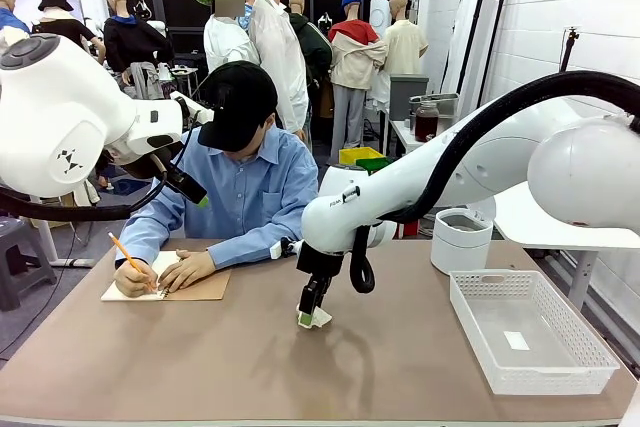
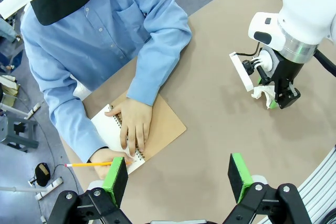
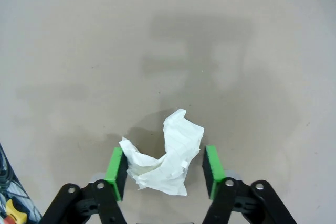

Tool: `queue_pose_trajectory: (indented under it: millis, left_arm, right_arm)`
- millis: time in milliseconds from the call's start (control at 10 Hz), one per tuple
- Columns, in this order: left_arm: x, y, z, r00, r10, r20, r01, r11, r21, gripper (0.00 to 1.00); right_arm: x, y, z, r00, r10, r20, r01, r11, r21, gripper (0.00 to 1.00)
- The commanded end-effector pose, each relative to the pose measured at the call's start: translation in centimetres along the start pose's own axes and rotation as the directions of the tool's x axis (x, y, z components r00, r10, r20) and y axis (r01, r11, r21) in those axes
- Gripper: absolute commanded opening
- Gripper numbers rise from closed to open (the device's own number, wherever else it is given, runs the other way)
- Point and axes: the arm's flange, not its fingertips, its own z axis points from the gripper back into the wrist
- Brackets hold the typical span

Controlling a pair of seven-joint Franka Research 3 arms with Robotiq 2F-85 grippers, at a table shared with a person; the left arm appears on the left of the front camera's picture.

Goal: Sort the paper based on its condition.
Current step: If a person hands you a paper, place it in the Organizing basket , and if it's crumpled, put it in the Trash can.

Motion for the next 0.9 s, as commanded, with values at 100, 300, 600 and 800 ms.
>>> queue_pose_trajectory:
  millis: [100, 300, 600, 800]
  left_arm:
    - [0.0, 0.0, 0.0, 1.000, -0.003, 0.001, 0.003, 1.000, 0.001, 1.00]
    - [0.0, 0.0, 0.0, 1.000, -0.003, 0.001, 0.003, 1.000, 0.001, 1.00]
    - [0.0, 0.0, 0.0, 1.000, -0.003, 0.001, 0.003, 1.000, 0.001, 1.00]
    - [0.0, 0.0, 0.0, 1.000, -0.003, 0.001, 0.003, 1.000, 0.001, 1.00]
  right_arm:
    - [0.6, -0.2, -0.1, 1.000, 0.012, -0.022, -0.011, 1.000, 0.011, 0.10]
    - [0.7, -0.1, -0.1, 1.000, 0.012, -0.026, -0.011, 1.000, 0.014, 0.00]
    - [0.6, 0.2, 1.5, 0.999, -0.032, -0.032, 0.032, 0.999, -0.008, 0.00]
    - [0.0, 0.0, 6.4, 0.992, -0.123, -0.005, 0.122, 0.990, -0.068, 0.00]
